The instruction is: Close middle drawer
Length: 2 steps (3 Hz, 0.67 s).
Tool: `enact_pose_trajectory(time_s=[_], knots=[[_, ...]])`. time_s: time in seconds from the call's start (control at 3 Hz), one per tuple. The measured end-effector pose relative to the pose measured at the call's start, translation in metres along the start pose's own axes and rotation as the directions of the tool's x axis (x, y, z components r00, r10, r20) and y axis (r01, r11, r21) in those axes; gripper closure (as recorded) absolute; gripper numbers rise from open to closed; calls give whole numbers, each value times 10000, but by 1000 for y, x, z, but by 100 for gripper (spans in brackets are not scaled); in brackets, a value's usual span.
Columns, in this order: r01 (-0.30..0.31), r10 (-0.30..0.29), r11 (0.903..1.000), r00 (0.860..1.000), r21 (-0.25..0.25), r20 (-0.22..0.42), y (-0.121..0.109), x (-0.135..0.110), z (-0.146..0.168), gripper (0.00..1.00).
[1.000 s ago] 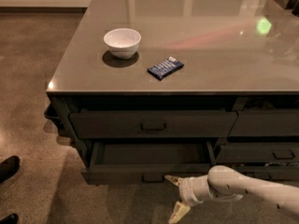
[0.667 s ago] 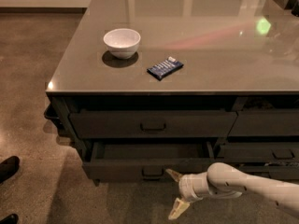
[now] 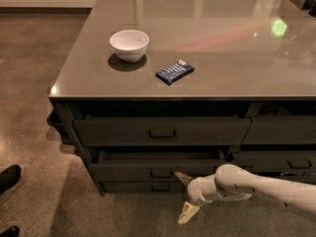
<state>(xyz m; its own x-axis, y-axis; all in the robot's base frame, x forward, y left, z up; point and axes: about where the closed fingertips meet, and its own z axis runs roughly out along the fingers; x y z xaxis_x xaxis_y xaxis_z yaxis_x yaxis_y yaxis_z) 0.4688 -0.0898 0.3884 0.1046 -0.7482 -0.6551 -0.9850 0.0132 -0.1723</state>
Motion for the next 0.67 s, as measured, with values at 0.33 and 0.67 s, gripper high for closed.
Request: enact_pose_trajectory(time_s=[0.33, 0.67], knots=[[165, -149, 9990, 9992, 408, -380, -15, 13, 7, 0], [171, -119, 9970, 9975, 752, -690, -28, 26, 10, 0]])
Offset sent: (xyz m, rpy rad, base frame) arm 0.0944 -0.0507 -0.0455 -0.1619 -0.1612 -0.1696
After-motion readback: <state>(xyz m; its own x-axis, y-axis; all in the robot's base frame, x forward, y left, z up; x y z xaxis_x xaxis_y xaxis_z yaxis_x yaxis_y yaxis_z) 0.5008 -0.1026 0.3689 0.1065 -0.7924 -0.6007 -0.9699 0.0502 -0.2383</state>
